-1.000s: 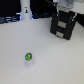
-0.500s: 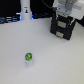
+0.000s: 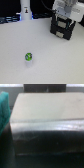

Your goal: Open the kcup holder, insert the kcup into the holder, and close the kcup holder

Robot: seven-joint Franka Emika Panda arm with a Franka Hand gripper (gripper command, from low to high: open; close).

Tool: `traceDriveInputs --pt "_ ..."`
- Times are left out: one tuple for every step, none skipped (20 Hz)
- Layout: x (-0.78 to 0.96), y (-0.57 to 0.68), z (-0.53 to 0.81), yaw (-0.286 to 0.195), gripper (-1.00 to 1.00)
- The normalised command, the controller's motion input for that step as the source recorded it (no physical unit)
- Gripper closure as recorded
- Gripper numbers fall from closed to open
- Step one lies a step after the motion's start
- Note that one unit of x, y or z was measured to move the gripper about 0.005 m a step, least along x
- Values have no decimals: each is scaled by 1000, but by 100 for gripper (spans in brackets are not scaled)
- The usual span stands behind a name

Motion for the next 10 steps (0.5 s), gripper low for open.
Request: traceDriveInputs --pt "6 1 1 -5 100" --pt "9 3 2 -6 100" --pt "23 5 2 -11 100" --pt "-56 40 5 -9 100" --pt "-205 50 -2 -19 100" --pt "-264 82 -3 -17 100" --pt "-220 70 3 -12 100" --pt "-100 51 0 -14 100" --pt "4 51 5 -18 100" --pt "191 1 88 -24 100"
